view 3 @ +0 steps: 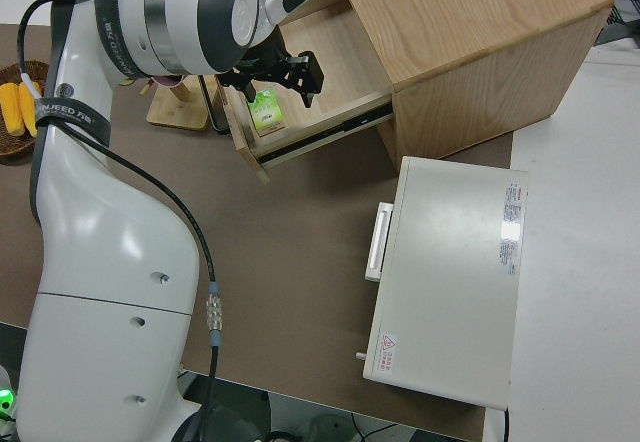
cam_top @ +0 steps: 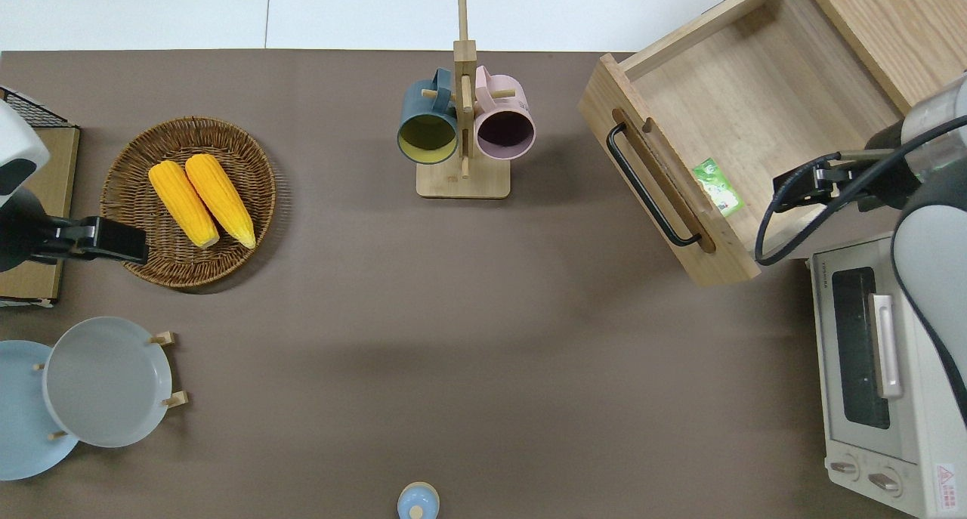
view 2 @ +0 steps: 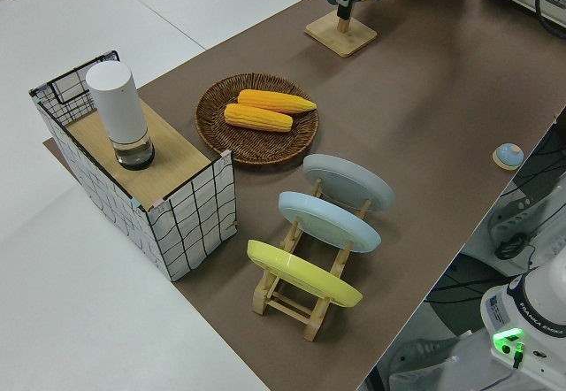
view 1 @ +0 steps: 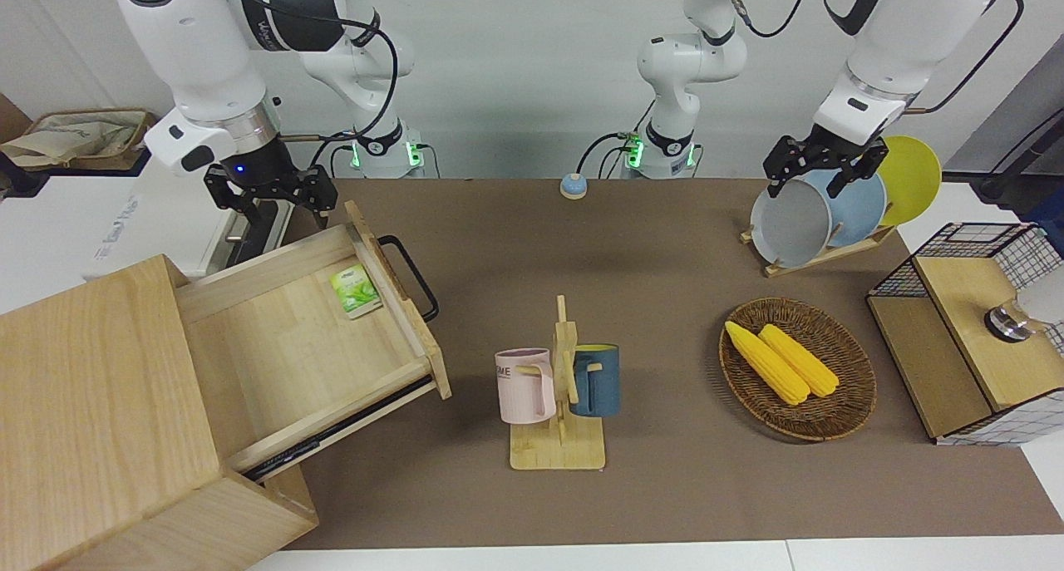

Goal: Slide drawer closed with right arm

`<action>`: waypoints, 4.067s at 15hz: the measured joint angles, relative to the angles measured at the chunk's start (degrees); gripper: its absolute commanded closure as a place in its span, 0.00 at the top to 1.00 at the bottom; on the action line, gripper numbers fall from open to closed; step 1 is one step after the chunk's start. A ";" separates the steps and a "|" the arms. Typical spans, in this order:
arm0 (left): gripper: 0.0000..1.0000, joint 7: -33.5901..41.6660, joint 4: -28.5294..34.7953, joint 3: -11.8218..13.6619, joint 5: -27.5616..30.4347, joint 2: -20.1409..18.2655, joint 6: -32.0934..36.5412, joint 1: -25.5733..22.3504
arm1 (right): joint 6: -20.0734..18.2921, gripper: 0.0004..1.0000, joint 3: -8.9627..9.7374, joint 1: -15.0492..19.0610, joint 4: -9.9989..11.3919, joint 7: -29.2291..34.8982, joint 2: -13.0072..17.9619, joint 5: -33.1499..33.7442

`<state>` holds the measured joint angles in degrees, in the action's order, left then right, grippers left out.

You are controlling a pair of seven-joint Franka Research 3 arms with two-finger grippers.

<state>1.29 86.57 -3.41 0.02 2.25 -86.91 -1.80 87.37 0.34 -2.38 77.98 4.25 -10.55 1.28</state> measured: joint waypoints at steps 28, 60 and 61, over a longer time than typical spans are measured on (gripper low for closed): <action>0.99 0.00 0.00 0.00 0.00 0.00 0.00 0.00 | -2.10 0.00 0.03 -0.21 -1.91 -2.81 3.52 -0.13; 0.99 0.00 0.00 0.00 0.00 0.00 0.00 0.00 | 4.17 0.00 0.73 -23.67 -2.51 74.45 -7.65 -2.35; 0.99 0.00 0.00 0.00 0.00 0.00 0.00 0.00 | 5.62 0.00 0.63 -23.27 -1.82 75.95 -7.84 -2.82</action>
<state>1.29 86.57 -3.41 0.02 2.25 -86.91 -1.80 92.99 0.97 -25.65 76.16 80.20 -18.39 -1.54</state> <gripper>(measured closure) 0.004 0.991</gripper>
